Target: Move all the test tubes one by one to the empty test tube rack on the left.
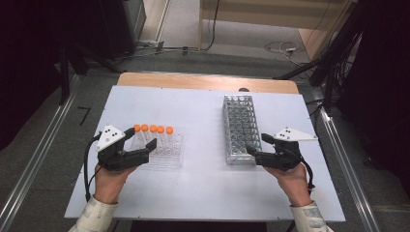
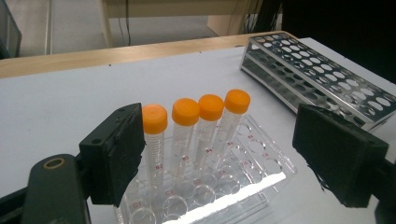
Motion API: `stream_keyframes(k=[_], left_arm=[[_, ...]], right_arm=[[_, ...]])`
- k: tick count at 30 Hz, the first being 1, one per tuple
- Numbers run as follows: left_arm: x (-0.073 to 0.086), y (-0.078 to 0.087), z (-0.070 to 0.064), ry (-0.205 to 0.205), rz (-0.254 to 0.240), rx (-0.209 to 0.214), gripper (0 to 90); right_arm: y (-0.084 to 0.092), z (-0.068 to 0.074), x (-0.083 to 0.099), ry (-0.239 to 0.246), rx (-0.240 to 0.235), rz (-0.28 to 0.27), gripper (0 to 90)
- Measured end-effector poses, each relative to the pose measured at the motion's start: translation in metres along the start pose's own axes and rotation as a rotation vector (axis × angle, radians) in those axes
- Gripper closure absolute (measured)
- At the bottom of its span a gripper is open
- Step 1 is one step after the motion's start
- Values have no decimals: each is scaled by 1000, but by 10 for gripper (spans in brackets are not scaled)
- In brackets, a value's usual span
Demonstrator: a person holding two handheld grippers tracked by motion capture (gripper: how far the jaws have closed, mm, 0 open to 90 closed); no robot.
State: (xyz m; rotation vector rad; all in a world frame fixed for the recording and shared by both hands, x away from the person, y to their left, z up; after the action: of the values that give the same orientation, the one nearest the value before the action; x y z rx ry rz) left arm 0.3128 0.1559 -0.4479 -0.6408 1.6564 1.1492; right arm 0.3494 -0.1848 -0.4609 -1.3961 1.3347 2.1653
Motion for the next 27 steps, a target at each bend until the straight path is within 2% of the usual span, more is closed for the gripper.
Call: stream_keyframes(k=[12,17,22,27], left_arm=[[7,10,7,14,-6,-15,173],[11,19,16,30,-18,-37,173],[26,27,28,41,1,-66,172],[40,33,45,69,4,-116,171]], right_arm=[[15,-20,11,-27,33,-7,252],[23,-29,17,-42,54,-10,252],[33,-40,24,-64,83,-18,252],[43,-54,32,-90,121,-20,252]])
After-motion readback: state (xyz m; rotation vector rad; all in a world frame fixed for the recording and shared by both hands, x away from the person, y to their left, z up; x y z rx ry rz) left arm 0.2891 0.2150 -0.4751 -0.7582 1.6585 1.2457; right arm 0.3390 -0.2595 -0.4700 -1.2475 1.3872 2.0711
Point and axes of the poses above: each handheld gripper's, and its own axes: y roughly backward along the jaws, x roughly out of its underside, z roughly to its left, the point moved 10 cm from there along -y, roughly forward along the jaws, and after that the axes turned 4 degrees about -y, right-handed, at the moved point
